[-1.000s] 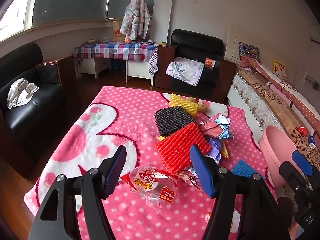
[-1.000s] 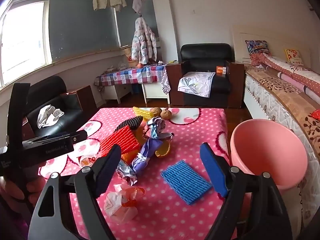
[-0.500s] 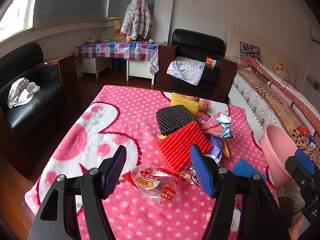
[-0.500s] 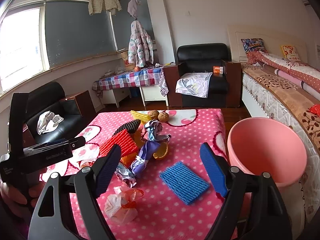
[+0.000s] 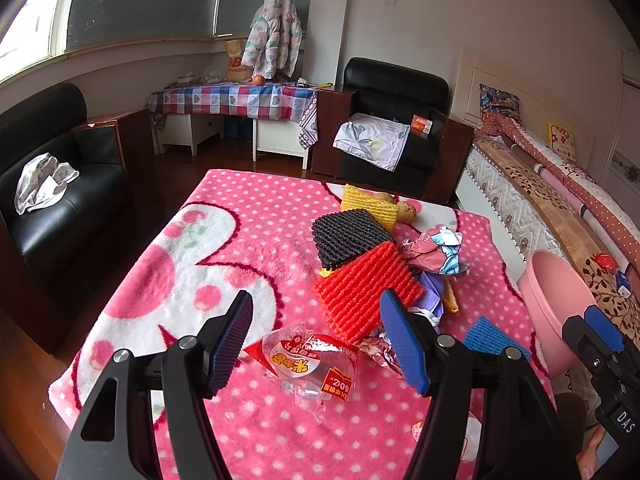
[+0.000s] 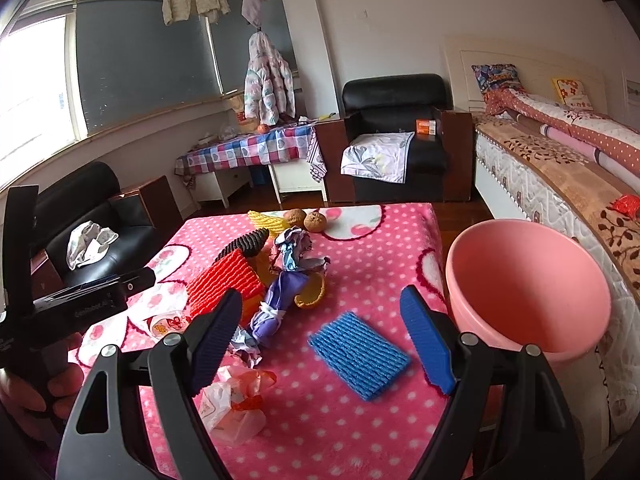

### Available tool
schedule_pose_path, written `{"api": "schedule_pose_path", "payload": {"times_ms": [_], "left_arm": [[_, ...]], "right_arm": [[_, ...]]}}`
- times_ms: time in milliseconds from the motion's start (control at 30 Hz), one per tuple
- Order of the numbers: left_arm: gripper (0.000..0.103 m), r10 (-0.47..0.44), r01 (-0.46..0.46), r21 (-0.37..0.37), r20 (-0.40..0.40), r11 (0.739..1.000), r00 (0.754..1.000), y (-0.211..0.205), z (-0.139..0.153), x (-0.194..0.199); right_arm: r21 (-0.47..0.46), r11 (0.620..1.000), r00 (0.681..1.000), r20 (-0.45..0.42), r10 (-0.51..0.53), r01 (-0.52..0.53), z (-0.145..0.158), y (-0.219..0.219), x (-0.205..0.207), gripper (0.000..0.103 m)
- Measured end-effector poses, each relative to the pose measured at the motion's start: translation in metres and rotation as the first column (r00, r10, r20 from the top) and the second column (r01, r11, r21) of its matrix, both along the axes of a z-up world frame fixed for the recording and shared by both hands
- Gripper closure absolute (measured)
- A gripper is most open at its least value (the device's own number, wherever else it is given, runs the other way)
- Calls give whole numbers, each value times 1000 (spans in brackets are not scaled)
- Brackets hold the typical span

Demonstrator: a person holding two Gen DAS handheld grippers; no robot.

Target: Collect trash

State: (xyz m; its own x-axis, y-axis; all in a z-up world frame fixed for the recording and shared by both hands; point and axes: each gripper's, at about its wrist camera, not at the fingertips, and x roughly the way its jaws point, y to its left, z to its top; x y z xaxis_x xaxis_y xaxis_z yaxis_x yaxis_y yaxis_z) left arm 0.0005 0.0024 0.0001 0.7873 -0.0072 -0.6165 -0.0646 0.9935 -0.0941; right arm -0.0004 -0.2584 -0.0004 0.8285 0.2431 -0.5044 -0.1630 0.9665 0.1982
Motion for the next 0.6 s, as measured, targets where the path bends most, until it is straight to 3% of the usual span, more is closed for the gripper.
{"api": "schedule_pose_path", "payload": {"times_ms": [600], "left_arm": [[37,0,-1,-3,-1,1000,1000,0,0,0]], "right_arm": [[-23,999,999,33,35,-34,5,5,-5,22]]}}
